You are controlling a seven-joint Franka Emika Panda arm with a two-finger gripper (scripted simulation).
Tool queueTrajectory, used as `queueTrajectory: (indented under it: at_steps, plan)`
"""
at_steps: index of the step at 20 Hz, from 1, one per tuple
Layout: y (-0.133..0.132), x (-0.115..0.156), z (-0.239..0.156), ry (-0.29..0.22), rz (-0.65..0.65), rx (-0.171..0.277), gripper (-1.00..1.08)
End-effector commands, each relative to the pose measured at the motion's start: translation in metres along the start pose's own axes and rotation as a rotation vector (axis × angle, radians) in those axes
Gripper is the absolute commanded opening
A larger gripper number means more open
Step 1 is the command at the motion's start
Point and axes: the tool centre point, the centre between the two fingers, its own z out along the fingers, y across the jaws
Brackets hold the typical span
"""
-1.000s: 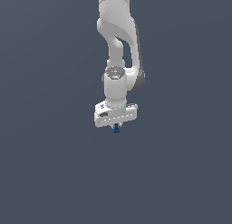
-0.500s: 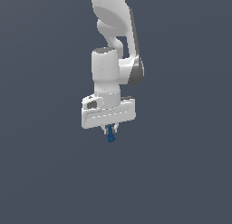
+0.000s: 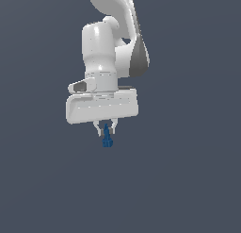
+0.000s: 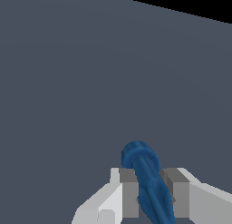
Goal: Pick up the object and move it to a goal position.
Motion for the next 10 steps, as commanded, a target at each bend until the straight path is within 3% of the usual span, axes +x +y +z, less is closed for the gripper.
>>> queueTrajectory:
  at_steps: [1,10]
  plan:
    - [0.007,0.015,-0.011,0.050,-0.006,-0.009,-1.00]
    - [0.026,0.053,-0.046,0.183,-0.020,-0.029,-1.00]
